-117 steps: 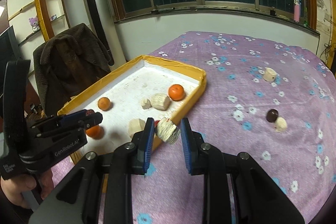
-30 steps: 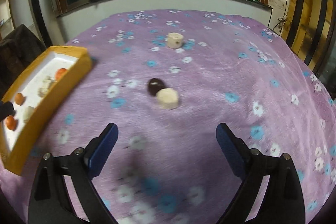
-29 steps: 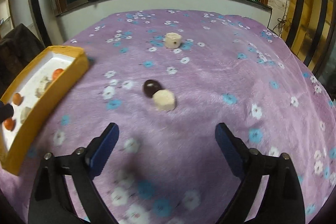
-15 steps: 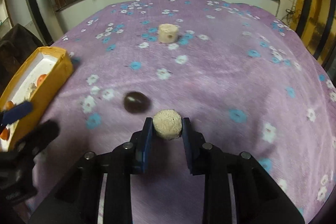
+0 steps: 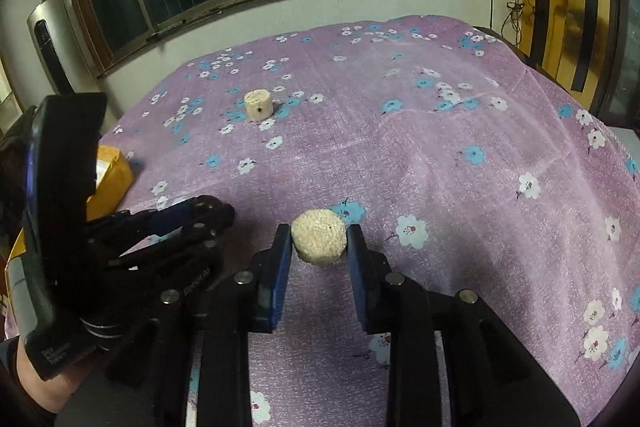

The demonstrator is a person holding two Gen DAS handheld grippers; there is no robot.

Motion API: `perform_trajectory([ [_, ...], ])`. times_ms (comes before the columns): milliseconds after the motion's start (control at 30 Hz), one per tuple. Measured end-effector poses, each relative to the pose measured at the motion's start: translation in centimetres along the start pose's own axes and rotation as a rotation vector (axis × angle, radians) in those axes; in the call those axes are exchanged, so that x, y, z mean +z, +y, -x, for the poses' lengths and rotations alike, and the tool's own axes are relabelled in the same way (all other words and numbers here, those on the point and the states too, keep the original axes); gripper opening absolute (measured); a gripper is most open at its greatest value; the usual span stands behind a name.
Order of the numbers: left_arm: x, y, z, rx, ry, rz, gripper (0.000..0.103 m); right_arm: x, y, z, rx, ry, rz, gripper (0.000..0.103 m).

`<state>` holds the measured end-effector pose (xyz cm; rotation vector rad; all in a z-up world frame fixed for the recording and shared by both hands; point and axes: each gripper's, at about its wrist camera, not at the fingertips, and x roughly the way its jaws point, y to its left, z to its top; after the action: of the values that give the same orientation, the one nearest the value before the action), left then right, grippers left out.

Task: Organize fruits
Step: 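Grasp a cream piece with the right tool while the left tool grasps the dark date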

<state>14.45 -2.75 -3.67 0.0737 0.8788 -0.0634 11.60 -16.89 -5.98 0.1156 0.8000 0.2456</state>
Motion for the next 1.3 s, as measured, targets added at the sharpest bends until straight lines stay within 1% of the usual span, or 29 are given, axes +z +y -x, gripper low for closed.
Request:
perform_trajectory([
  [167, -2.0, 0.4, 3.2, 0.014, -0.028, 0.001, 0.021, -0.4, 0.2, 0.7, -0.022, 0.007, 0.006, 0.029],
  [367, -4.9, 1.0, 6.1, 0.005, -0.041, 0.028, 0.021, -2.9, 0.5, 2.8, -0.059, 0.019, 0.002, 0.029],
  [467, -6.2, 1.1, 6.9, 0.001, -0.037, 0.033, 0.021, -4.4, 1.0, 3.8, -0.071, 0.021, -0.011, 0.029],
  [600, -7.2, 1.5, 7.6, -0.002, -0.039, 0.047, 0.021, -5.8, 1.5, 4.7, -0.078, 0.021, -0.039, 0.029],
  [867, -8.5, 2.1, 8.9, 0.006, -0.060, 0.057, 0.021, -6.7, 2.5, 5.7, -0.110, -0.007, -0.051, 0.029],
  [967, -9.0, 2.4, 9.0, 0.020, -0.071, 0.060, 0.021, -6.9, 2.6, 6.0, -0.111, -0.018, -0.059, 0.029],
  [1067, -9.2, 2.6, 8.8, 0.019, -0.064, 0.073, 0.021, -6.9, 2.8, 6.2, -0.119, -0.031, -0.052, 0.029],
  [1300, -9.4, 2.5, 9.3, 0.039, -0.093, 0.068, 0.021, -7.0, 3.1, 6.6, -0.129, -0.058, -0.041, 0.029],
])
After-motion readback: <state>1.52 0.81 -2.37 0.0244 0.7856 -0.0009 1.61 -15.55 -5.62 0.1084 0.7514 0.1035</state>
